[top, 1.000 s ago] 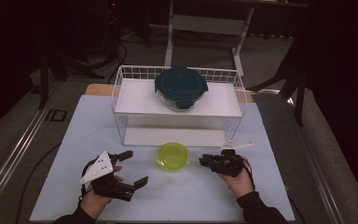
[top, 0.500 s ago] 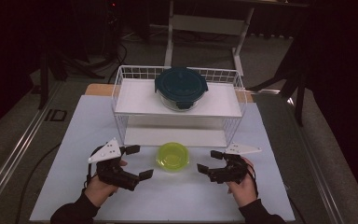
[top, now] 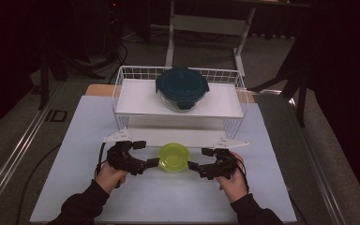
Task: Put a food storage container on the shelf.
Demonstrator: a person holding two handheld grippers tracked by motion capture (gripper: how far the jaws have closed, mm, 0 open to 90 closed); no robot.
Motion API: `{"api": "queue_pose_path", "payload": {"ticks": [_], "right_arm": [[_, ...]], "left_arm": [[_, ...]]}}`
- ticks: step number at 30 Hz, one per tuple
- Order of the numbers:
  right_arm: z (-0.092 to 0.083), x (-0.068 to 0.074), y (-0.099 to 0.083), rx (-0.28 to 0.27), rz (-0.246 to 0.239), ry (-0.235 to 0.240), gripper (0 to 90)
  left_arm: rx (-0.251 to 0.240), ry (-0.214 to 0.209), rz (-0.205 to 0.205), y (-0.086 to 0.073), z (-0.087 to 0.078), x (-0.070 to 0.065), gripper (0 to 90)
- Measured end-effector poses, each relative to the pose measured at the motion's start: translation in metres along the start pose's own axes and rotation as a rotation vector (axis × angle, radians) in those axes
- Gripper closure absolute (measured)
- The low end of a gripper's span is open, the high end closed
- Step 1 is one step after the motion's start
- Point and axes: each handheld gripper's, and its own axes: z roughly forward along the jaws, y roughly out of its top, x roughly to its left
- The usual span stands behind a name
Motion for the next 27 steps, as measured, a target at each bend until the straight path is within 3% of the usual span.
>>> {"api": "queue_pose_path", "payload": {"ticks": [1,3,4,5,6,9,10,11,12,13,14,17,22,27], "right_arm": [[0.004,-0.001,0.001,-0.005,0.028,0.003,11.3],[0.007,-0.002,0.003,-0.003,0.052,-0.005,11.4],[0.009,-0.004,0.003,0.001,0.069,0.003,12.0],[0.01,-0.006,0.004,0.009,0.089,0.018,13.4],[0.01,-0.006,0.004,0.009,0.089,0.018,13.4],[0.013,-0.01,0.005,0.013,0.146,0.008,19.9],[0.013,-0.01,0.005,0.013,0.146,0.008,19.9],[0.014,-0.012,0.006,0.023,0.169,0.002,22.6],[0.014,-0.012,0.006,0.023,0.169,0.002,22.6],[0.016,-0.015,0.005,0.044,0.198,0.0,25.5],[0.016,-0.015,0.005,0.044,0.198,0.0,25.5],[0.023,-0.02,0.003,0.08,0.265,0.006,35.0],[0.031,-0.024,0.002,0.118,0.321,-0.031,42.8],[0.035,-0.026,0.002,0.15,0.37,-0.02,50.1]], "left_arm": [[0.025,0.004,-0.039,0.0,0.007,0.007,1.6],[0.038,-0.001,-0.076,-0.001,0.011,0.013,2.4],[0.038,-0.001,-0.076,-0.001,0.011,0.013,5.4],[0.052,-0.011,-0.137,-0.003,0.017,0.02,6.0],[0.052,-0.011,-0.137,-0.003,0.017,0.02,6.0],[0.067,-0.017,-0.205,-0.008,0.025,0.03,6.1],[0.067,-0.017,-0.205,-0.008,0.025,0.03,6.2],[0.081,0.0,-0.241,-0.008,0.029,0.032,8.3],[0.081,0.0,-0.241,-0.008,0.029,0.032,11.1],[0.098,-0.001,-0.294,-0.008,0.033,0.034,14.4],[0.098,-0.001,-0.294,-0.008,0.033,0.034,14.9],[0.155,0.017,-0.342,-0.009,0.04,0.035,20.2],[0.18,0.027,-0.379,-0.009,0.043,0.036,37.4],[0.217,0.014,-0.421,-0.012,0.046,0.04,54.4]]}}
